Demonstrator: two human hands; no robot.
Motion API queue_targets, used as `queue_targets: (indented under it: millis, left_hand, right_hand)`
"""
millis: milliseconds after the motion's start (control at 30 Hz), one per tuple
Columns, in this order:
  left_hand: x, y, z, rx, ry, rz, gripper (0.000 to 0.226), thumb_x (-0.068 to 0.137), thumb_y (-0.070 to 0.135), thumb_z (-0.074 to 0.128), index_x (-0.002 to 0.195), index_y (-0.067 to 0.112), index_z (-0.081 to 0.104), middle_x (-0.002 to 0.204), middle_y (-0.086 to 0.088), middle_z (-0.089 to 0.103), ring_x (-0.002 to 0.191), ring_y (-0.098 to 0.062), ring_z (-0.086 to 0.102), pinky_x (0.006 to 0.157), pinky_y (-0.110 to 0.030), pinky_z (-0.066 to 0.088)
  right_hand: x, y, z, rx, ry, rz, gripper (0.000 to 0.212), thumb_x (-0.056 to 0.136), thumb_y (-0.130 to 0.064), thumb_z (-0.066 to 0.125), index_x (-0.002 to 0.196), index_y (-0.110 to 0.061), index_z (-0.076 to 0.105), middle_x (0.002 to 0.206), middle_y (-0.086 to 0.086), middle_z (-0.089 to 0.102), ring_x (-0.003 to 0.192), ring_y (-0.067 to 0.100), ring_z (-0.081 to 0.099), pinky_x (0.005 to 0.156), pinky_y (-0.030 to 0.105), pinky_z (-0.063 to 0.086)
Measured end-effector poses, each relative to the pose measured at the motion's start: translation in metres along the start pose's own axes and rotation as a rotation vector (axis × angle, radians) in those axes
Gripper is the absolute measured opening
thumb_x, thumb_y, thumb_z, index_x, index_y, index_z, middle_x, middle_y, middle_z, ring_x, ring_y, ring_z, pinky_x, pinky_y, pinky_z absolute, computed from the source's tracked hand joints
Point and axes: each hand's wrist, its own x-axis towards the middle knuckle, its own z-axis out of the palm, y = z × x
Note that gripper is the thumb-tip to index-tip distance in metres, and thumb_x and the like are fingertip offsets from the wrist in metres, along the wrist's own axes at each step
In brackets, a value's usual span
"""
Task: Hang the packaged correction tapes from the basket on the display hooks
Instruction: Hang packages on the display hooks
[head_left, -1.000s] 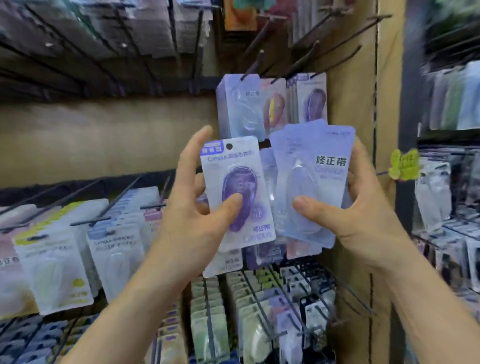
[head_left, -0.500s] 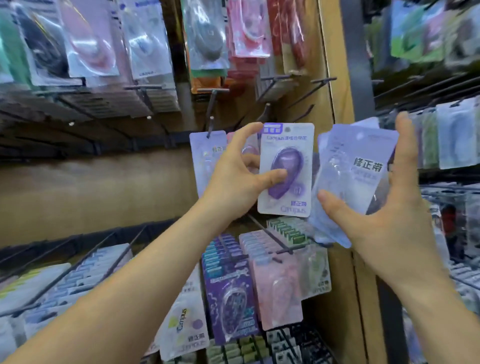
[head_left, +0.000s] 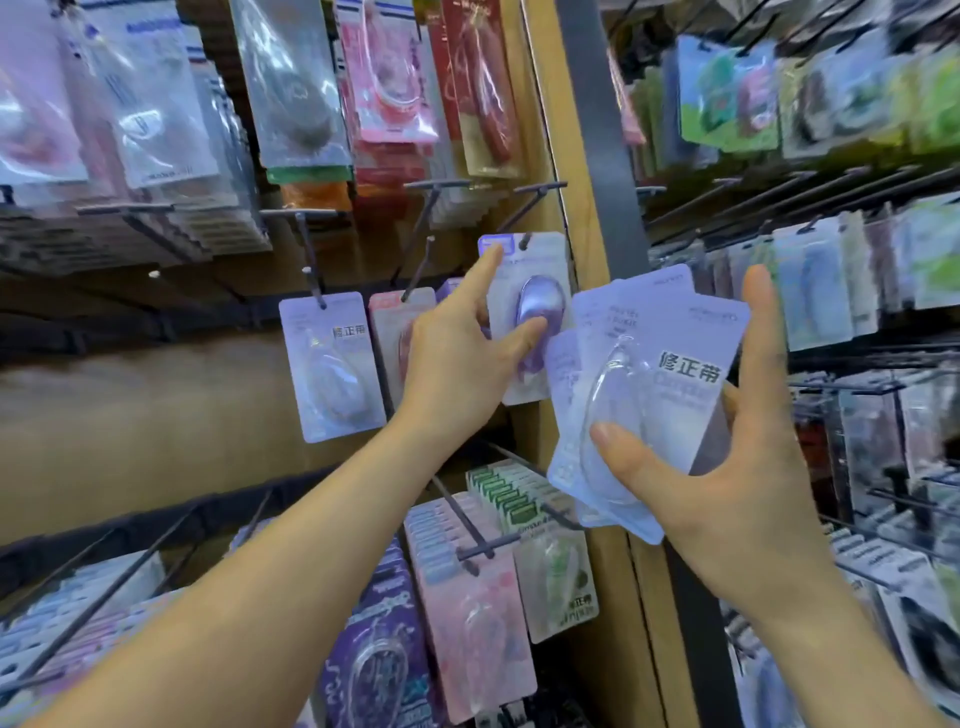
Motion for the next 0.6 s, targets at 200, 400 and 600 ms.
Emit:
queue_targets:
  millis: [200,400,600]
  left_hand:
    - [0.022,-0.019,0.001,0.321,-0.126,-0.098,0.077,0.091,0.045,0.064,0.155,0.021,0.028,0.109,-0.016,0.069,0.103,-0.029,0.063,0.079,-0.036,0.044]
    - [0.042,-0.041,0.006,0.582,-0.262,-0.168,0.075,0.089,0.045,0.068,0.151,0.024,0.031,0.128,-0.015,0.062,0.115,-0.036,0.057,0.088,-0.039,0.047]
    - [0.043,-0.040,0.012,0.671,-0.267,-0.104,0.065,0.091,0.019,0.060,0.146,0.020,0.026,0.103,-0.018,0.064,0.099,-0.042,0.061,0.071,-0.039,0.043]
  right_hand:
    - [0.003,0.009,-0.003,0.054,-0.042,0.032,0.108,0.071,-0.050,0.079,0.144,-0.067,0.002,0.147,-0.028,0.042,0.126,-0.001,0.053,0.100,0.040,0.050]
    - [0.013,0.020,0.007,0.241,-0.077,0.069,0.087,0.069,-0.027,0.078,0.145,-0.035,0.035,0.124,-0.015,0.064,0.104,0.004,0.068,0.077,0.021,0.058]
    - [0.017,0.024,0.024,0.368,-0.086,0.111,0.080,0.068,-0.021,0.079,0.138,-0.030,0.041,0.125,-0.007,0.064,0.106,0.010,0.069,0.081,0.029,0.060]
